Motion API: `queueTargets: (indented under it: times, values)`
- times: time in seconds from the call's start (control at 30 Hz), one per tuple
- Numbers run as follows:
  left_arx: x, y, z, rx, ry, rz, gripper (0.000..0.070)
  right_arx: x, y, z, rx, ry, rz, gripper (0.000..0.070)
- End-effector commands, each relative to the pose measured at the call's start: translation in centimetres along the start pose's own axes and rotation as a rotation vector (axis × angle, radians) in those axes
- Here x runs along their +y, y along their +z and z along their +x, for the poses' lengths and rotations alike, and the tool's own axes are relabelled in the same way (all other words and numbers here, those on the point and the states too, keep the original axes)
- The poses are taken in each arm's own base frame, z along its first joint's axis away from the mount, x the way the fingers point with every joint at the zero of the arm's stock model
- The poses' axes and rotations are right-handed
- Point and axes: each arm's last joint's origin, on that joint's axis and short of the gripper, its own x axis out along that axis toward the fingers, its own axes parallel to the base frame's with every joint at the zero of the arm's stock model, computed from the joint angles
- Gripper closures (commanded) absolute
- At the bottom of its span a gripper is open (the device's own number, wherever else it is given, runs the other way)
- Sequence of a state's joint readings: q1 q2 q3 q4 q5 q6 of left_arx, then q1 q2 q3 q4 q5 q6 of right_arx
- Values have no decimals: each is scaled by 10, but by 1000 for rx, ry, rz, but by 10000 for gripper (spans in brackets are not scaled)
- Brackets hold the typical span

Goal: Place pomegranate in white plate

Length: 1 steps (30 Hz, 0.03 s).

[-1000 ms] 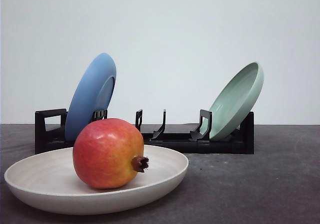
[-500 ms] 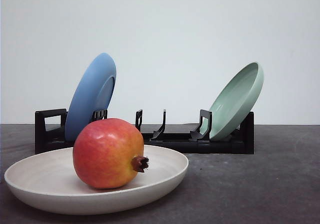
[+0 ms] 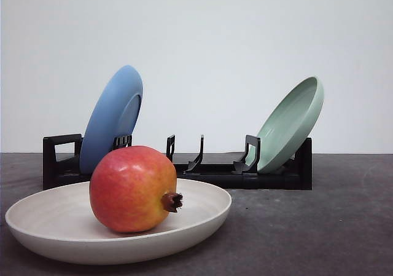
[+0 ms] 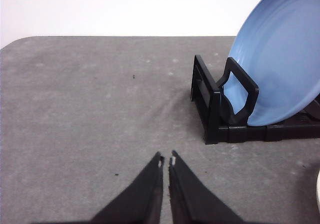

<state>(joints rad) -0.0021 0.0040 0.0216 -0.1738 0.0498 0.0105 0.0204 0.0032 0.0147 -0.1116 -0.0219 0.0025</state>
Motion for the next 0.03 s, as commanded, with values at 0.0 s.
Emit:
queueTargets:
  times: [0.0]
  values:
    - [0,-1,1,-8,4,4,700,0,0,0,-6,-2,-6,683]
